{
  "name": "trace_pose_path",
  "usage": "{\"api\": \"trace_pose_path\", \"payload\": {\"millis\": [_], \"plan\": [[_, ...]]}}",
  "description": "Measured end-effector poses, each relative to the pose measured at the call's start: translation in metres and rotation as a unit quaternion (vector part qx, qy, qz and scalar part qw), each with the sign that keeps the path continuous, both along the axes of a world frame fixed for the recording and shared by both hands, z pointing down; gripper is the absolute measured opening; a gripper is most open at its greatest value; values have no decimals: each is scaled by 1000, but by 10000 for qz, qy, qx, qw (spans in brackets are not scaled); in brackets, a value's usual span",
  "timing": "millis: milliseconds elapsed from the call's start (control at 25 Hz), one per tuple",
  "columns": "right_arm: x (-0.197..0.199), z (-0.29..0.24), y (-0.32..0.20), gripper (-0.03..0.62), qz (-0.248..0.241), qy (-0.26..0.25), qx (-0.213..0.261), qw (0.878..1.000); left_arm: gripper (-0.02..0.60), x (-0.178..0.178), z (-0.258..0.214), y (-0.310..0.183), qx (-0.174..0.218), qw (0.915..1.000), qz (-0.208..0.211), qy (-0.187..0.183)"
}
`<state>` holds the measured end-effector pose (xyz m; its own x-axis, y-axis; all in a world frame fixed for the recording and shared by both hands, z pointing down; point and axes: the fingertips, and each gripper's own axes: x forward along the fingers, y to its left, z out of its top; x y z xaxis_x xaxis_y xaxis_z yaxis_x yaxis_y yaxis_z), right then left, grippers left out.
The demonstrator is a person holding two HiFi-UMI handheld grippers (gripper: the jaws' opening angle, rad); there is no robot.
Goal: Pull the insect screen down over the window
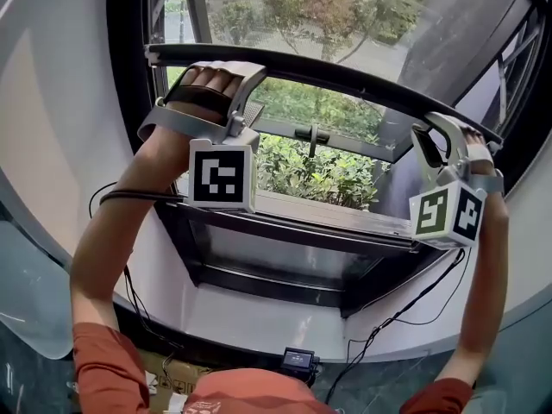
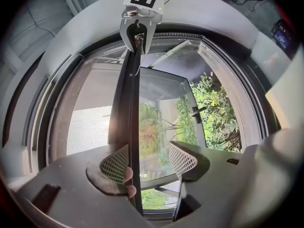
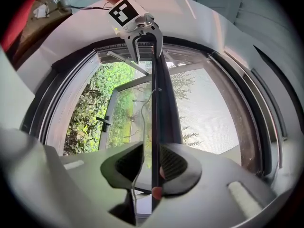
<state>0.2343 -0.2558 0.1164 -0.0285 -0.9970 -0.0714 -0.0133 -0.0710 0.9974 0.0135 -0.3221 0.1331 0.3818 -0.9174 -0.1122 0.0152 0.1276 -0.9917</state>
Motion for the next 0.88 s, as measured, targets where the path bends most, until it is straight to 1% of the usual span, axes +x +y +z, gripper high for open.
{"api": "trace_pose_path", "payload": {"millis": [80,360,640,760,880], "plan": [[0,6,0,106,-4,-63,-28,10000,268,0,6,1,-91,10000,-5,21],[-2,29,4,112,-17,-102,-164,9998,268,-2,26,4,-97,10000,1,-7],[-4,48,4,115,-121,-309,-277,9991,268,-2,46,4,-235,9997,35,8],[-4,56,5,115,-138,-326,-330,9988,267,-2,53,5,-225,9997,76,1],[-3,67,5,115,-134,-366,-431,9983,267,-2,65,5,-326,9994,77,-45]]}}
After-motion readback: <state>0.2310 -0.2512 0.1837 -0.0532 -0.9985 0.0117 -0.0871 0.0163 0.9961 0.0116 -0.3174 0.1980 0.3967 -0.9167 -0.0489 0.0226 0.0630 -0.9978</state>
